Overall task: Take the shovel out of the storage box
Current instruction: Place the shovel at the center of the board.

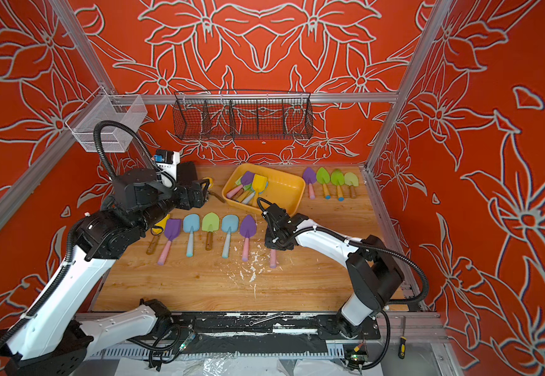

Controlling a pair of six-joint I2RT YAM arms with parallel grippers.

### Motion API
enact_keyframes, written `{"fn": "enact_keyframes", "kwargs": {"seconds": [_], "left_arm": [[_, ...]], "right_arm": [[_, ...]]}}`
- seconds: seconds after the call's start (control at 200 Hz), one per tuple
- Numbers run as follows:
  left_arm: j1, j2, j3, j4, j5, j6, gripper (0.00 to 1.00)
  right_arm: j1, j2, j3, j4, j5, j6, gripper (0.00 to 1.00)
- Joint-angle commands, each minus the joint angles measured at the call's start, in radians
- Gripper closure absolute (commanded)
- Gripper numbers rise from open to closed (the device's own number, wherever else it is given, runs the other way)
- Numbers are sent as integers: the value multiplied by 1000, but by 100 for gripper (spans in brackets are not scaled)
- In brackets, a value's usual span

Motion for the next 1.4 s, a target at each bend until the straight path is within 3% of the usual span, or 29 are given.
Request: {"fn": "enact_keyframes", "kwargs": {"seconds": [0.0,0.625,1.391], "left_arm": [[6,-20,-12,-10,-11,-8,3],[6,-73,-33,-36,-51,-6,3],[6,-76,-55,-38,-72,1,3]], "right_arm": [[23,41,34,16,4,47,100],[27,257,246,-47,50,-43,100],[11,364,272,-72,78,-32,100]]}}
